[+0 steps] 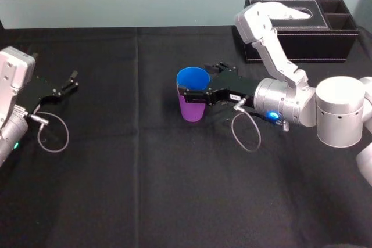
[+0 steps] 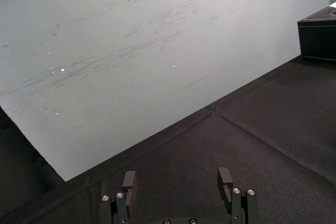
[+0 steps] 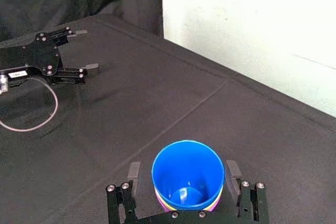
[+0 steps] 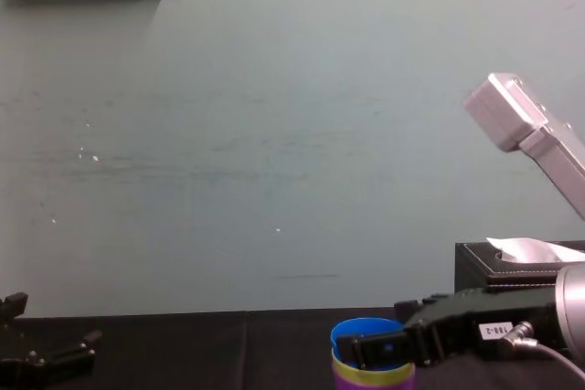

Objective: Stack the three plastic cups sequentially using one hand.

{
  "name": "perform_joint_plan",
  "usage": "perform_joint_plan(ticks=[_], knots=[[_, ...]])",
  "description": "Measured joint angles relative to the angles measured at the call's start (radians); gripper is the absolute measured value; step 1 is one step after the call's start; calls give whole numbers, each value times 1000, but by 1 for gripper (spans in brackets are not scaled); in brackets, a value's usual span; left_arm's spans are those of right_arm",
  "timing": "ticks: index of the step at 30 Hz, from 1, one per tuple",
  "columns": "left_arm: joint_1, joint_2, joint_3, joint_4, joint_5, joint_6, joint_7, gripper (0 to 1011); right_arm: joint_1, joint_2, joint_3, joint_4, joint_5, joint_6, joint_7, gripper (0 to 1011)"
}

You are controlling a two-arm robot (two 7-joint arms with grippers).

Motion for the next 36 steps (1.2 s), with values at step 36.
perform_joint_plan(ticks=[36], knots=[[0, 0, 0, 0, 0, 0, 0, 1010, -319, -107, 234, -186, -137, -137, -389, 1000]])
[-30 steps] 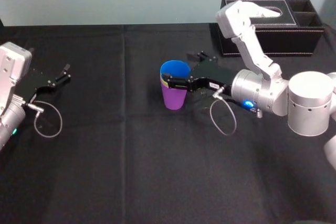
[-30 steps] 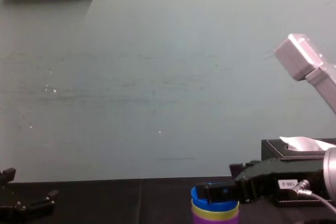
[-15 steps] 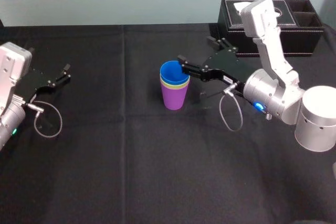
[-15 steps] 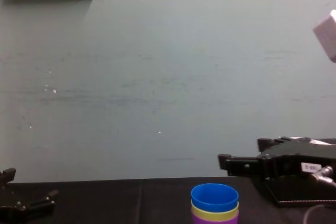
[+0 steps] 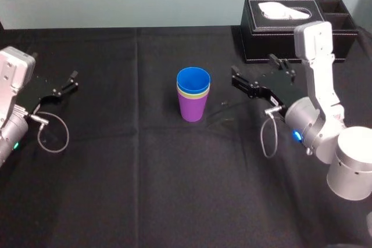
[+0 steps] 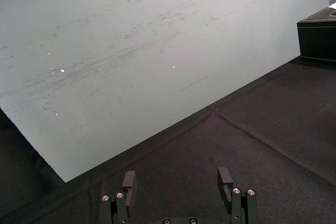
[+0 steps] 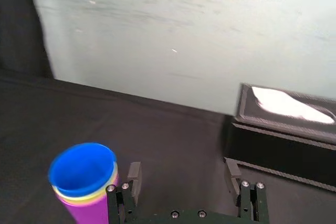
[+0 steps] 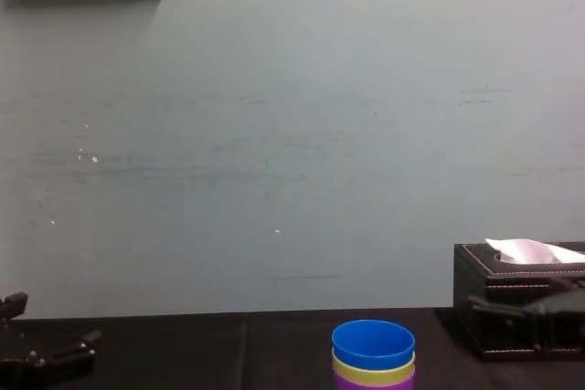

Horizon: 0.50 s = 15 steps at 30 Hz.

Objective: Stack the three plastic cups sequentially using one hand.

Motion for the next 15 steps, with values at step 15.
perform_joint_plan(ticks=[15], knots=[[0, 0, 0, 0, 0, 0, 0, 1010, -34, -73, 19, 81, -60, 63, -84, 1000]])
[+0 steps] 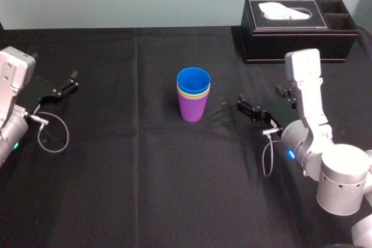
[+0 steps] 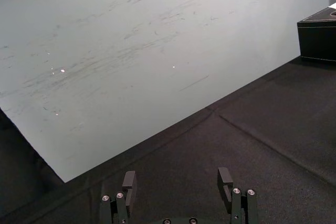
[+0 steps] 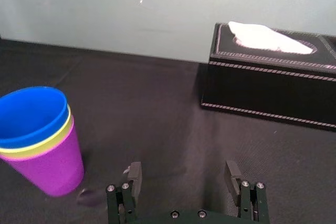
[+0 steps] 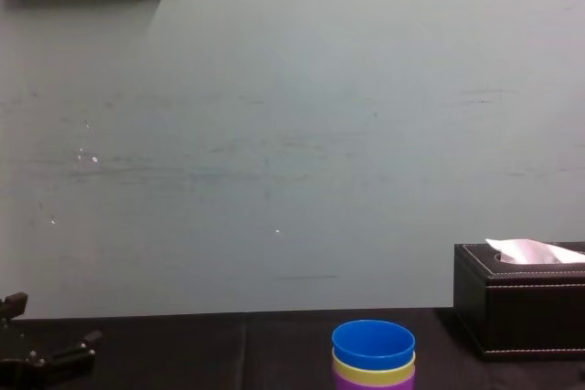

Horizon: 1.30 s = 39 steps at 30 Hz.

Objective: Stack the three plastic cups sequentially using one hand.

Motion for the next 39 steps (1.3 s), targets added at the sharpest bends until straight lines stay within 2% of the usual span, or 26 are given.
perform_joint_plan(ticks=[39], knots=[[0, 0, 0, 0, 0, 0, 0, 1010, -1, 0, 0, -3, 0, -1, 0, 1000]])
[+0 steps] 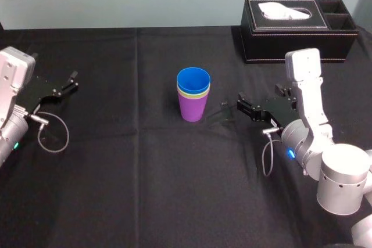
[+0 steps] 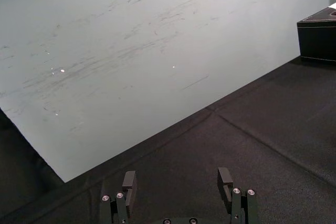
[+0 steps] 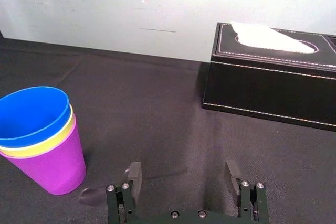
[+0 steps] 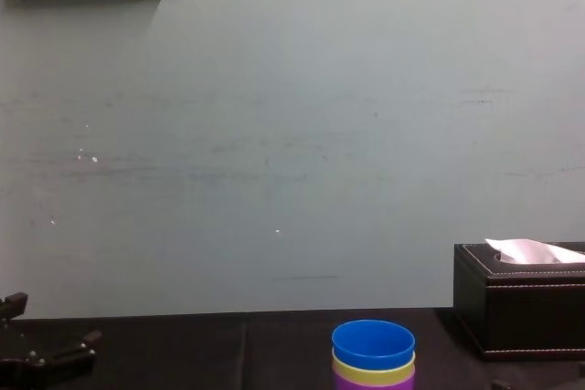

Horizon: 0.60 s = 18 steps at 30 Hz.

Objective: Stack the three plastic cups sequentially using one hand.

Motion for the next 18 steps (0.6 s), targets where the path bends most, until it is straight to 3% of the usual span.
perform_joint_plan(ticks=[18], knots=[[0, 0, 0, 0, 0, 0, 0, 1010, 0, 0, 0, 0, 0, 0, -1, 1000]])
